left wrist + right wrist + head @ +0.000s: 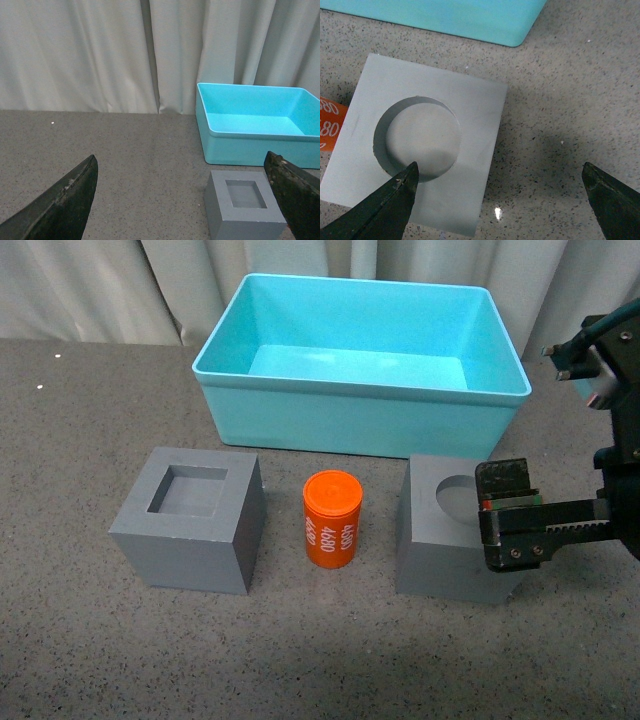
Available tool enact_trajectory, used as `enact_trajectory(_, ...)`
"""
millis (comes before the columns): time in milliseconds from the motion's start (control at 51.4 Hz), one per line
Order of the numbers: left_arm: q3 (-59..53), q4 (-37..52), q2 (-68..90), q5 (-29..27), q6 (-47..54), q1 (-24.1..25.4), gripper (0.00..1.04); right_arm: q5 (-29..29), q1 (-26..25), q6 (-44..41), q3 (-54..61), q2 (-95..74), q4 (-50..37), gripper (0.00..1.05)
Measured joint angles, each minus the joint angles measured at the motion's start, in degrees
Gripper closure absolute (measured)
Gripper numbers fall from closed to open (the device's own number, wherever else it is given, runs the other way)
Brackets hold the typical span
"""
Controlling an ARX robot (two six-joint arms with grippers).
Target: Place gray and orange parts in blue box
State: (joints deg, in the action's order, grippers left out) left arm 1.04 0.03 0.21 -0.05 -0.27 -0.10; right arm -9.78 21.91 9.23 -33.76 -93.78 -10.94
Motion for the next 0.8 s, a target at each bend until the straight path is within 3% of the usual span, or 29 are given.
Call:
enact_trajectory(97, 0.0, 0.0, 0.0, 0.0, 0.0, 0.0, 0.07, 0.3, 0.0, 1.7, -1.8, -2.6, 0.9, 0.11)
enact_trajectory(272, 0.0, 0.0, 0.0, 0.0, 0.0, 0.0, 0.07, 0.7, -0.2, 4.8, -5.2, -6.4, 2.6, 0.47)
enact_trajectory(350, 0.0, 0.0, 0.0, 0.0, 0.0, 0.0, 0.07, 0.5, -0.2, 5.0, -5.6, -6.9, 2.6, 0.55)
enact_trajectory(505, 0.0, 0.0, 0.0, 0.0, 0.0, 0.0, 0.07, 0.6, -0.1, 6.2, -6.6, -7.6, 4.4, 0.82)
enact_trajectory(797, 0.0, 0.0, 0.0, 0.0, 0.0, 0.0, 0.07, 1.5, -0.7, 7.6, -7.3, -7.0, 6.5, 0.86)
